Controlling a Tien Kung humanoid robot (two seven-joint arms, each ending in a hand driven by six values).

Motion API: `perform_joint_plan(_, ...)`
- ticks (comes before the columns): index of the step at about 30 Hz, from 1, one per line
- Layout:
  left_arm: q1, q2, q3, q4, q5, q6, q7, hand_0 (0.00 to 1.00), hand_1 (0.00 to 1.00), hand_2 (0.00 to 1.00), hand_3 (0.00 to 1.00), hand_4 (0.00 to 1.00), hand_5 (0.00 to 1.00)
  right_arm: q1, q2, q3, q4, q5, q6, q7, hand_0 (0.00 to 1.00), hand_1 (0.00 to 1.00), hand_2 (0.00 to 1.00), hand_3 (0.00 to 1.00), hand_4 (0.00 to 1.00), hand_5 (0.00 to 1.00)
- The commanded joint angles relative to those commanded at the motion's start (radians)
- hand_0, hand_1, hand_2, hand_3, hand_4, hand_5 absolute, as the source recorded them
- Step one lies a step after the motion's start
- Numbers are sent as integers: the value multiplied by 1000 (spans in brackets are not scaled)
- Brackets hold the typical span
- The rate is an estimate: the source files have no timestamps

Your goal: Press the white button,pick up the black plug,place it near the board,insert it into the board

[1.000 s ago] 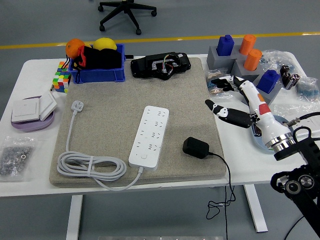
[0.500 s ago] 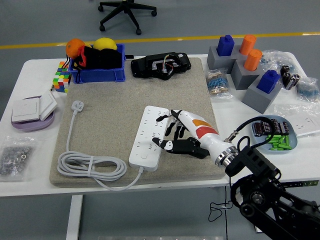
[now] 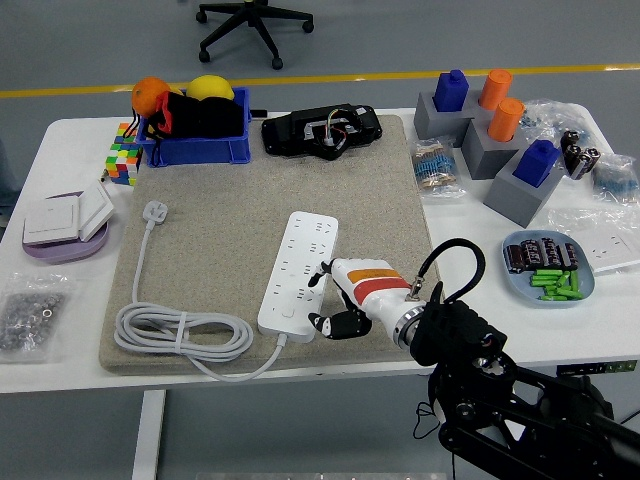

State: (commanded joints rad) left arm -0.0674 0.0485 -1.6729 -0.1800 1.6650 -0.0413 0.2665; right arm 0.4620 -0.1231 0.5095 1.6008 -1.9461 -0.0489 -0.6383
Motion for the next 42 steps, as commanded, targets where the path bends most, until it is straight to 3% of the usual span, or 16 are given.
perform_joint_plan(2,0,0,2,0,-2,0,0,625,631,640,695,587,376,11,5,-19,-14,4,1,1,2,2,71,635,605,236)
perform_joint_plan(3,0,0,3,0,-3,0,0,625,631,640,695,587,376,17,9,-28,-21,5,1,3,2,2,71,620,455,144)
perform_joint_plan(15,-2,1,10,0,-6,-1,1,625,631,640,695,587,376,84,37,-105,-88,35,-3,18,2,2,71,624,429,98)
perform_joint_plan(42,-2,2,4,0,4,-2,3,625,631,640,693,587,375,120,66,-138,-165,39,-19,39,2,2,71,616,425,97)
